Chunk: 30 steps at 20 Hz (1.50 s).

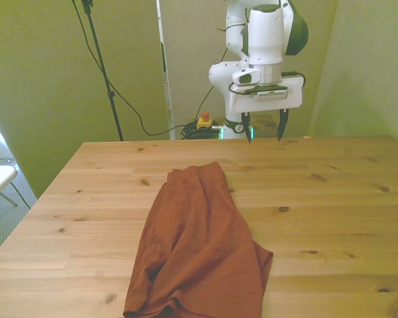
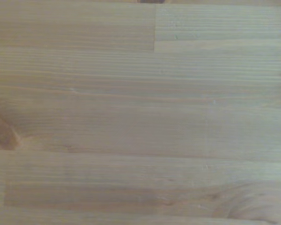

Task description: Unfold the shorts

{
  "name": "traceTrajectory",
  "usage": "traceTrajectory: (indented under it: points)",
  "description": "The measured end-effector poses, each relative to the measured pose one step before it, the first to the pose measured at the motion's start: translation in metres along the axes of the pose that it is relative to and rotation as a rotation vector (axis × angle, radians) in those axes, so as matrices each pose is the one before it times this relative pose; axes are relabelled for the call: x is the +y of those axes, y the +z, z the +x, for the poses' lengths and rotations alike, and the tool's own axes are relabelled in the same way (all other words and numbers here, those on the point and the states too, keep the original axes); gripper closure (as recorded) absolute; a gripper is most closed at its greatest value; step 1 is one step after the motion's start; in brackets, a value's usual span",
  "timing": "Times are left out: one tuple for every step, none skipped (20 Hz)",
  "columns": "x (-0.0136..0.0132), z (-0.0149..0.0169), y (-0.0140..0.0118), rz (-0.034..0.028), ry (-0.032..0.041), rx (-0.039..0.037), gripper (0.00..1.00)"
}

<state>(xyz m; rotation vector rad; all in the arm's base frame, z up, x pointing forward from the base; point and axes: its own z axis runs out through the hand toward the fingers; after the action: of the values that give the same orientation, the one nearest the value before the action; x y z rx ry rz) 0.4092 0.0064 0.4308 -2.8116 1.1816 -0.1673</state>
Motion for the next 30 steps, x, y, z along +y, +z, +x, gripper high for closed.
traceTrajectory:
  points:
    - [-0.00023, 0.00033, 0.00009, -0.00098, 0.00076, 0.00063, 0.00]
    - [0.00083, 0.00126, 0.00115, -0.00794, 0.00917, 0.00348, 0.00]
    - [0.00288, 0.00389, 0.00071, -0.00691, 0.00918, 0.00413, 0.00]
    - [0.00377, 0.00640, 0.00015, -0.00597, 0.01044, 0.00478, 0.00]
    - [0.00470, 0.00840, -0.00103, -0.00046, 0.01675, 0.00326, 0.00]
    - [0.00553, 0.01060, -0.00324, 0.00454, 0.01890, 0.00520, 0.00]
    - [0.00556, 0.00988, -0.00437, 0.00733, 0.01586, 0.00383, 0.00]
    - [0.00628, 0.00999, -0.00512, 0.00817, 0.01240, 0.00332, 0.00]
    - [0.00714, 0.00981, -0.00528, 0.00485, 0.01329, 0.00005, 0.00]
    - [0.00772, 0.01021, -0.00516, 0.00594, 0.01112, 0.00217, 0.00]
    - [0.00892, 0.01047, -0.00468, 0.00324, 0.00999, -0.00124, 0.00]
    - [0.01102, 0.01176, -0.00368, 0.00505, 0.01040, 0.00031, 0.00]
    - [0.01320, 0.01349, -0.00239, 0.00572, 0.00944, 0.00100, 0.00]
    - [0.01388, 0.01385, -0.00025, 0.00238, 0.00721, -0.00207, 0.00]
    - [0.01485, 0.01469, 0.00235, 0.00049, 0.00944, -0.00663, 0.00]
    - [0.01470, 0.01596, 0.00417, 0.00230, 0.00980, -0.01158, 0.00]
    - [0.01286, 0.01593, 0.00583, 0.00738, 0.00983, -0.01721, 0.00]
    - [0.01083, 0.01701, 0.00675, 0.01277, 0.01041, -0.02157, 0.00]
    - [0.00875, 0.01621, 0.00661, 0.01252, 0.00999, -0.02848, 0.00]
    - [0.00682, 0.01637, 0.00604, 0.01146, 0.00851, -0.02911, 0.00]
    - [0.00371, 0.01560, 0.00565, 0.00901, 0.00614, -0.03046, 0.00]
    - [0.00219, 0.01410, 0.00456, 0.00965, 0.00553, -0.03174, 0.00]
    - [0.00162, 0.01337, 0.00374, 0.00661, 0.00623, -0.02553, 0.00]
    - [0.00037, 0.01184, 0.00365, 0.00068, 0.00693, -0.01946, 0.00]
    - [0.00015, 0.01043, 0.00255, 0.00540, 0.00673, -0.01586, 0.00]
    - [-0.00001, 0.00877, 0.00262, 0.01149, 0.00536, -0.01950, 0.00]
    - [-0.00081, 0.00671, 0.00298, 0.01863, 0.00152, -0.03237, 0.00]
    - [-0.00041, 0.00558, 0.00230, 0.02164, -0.00211, -0.03923, 0.00]
    - [0.00006, 0.00611, 0.00139, 0.01767, -0.00180, -0.03207, 0.00]
    - [0.00085, 0.00651, 0.00081, 0.01207, 0.00080, -0.02564, 0.00]
